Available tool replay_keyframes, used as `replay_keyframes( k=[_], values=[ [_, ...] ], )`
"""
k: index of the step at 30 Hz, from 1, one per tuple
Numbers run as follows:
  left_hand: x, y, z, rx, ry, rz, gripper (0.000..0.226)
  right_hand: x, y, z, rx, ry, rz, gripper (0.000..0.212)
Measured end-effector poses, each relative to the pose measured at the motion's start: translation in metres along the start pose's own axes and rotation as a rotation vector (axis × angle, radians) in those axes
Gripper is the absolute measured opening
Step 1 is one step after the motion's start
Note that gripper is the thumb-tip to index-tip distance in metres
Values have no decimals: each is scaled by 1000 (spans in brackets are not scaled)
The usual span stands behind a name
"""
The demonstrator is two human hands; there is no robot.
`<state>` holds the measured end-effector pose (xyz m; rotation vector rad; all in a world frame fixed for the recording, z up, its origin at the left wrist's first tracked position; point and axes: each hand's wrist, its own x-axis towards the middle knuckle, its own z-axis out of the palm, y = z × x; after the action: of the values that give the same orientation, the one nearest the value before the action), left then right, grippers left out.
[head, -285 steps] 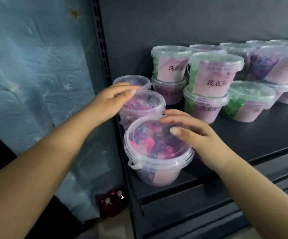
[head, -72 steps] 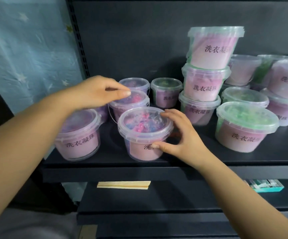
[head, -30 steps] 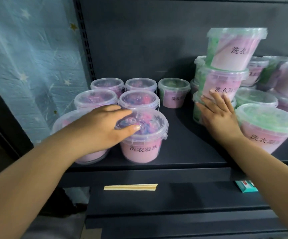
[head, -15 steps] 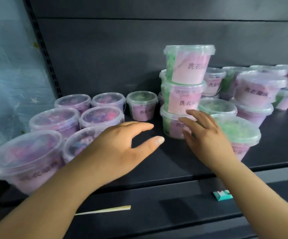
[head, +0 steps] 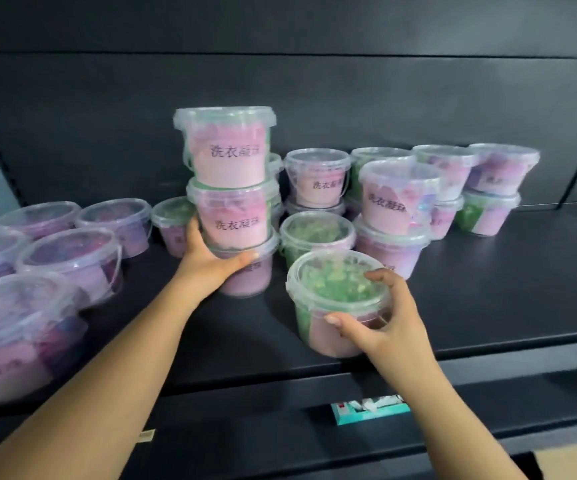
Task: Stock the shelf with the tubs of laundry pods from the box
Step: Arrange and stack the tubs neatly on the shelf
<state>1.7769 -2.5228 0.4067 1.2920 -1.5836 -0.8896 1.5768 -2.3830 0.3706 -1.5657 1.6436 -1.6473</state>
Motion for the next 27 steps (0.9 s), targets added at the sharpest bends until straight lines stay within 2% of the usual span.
replay_keyframes(
  k=[3, 6, 8, 10, 11, 12, 16, 22, 25, 27],
  values=[
    [-5, -2, -1, -55, 50, 48, 110, 1, 9, -24, 57, 23, 56, 77],
    [-22, 0, -7, -28, 17, 81, 108, 1, 15, -49, 91, 114, 89, 80],
    [-42, 5, -10, -17, -61, 70, 123, 2, 17, -64, 82, 181, 100, 82],
    [-58, 12, -12, -31, -142, 62, 146, 6, 22, -76, 29, 238, 118, 108],
    [-62, 14, -11, -56, -179, 65, 148, 8, 25, -80, 9, 261, 130, 120],
    [-65, 16, -8, -78, -214, 72, 144, 11, 28, -85, -1, 290, 142, 122],
    [-74, 22, 11, -111, -338, 105, 132, 26, 39, -107, -111, 406, 179, 99],
    [-74, 40, 57, -165, -483, 155, 128, 61, 58, -145, -187, 475, 293, 102],
    [-68, 54, 94, -156, -546, 174, 144, 73, 62, -168, -212, 505, 347, 104],
    [-68, 63, 117, -132, -578, 181, 133, 79, 66, -182, -220, 481, 404, 104]
  ],
)
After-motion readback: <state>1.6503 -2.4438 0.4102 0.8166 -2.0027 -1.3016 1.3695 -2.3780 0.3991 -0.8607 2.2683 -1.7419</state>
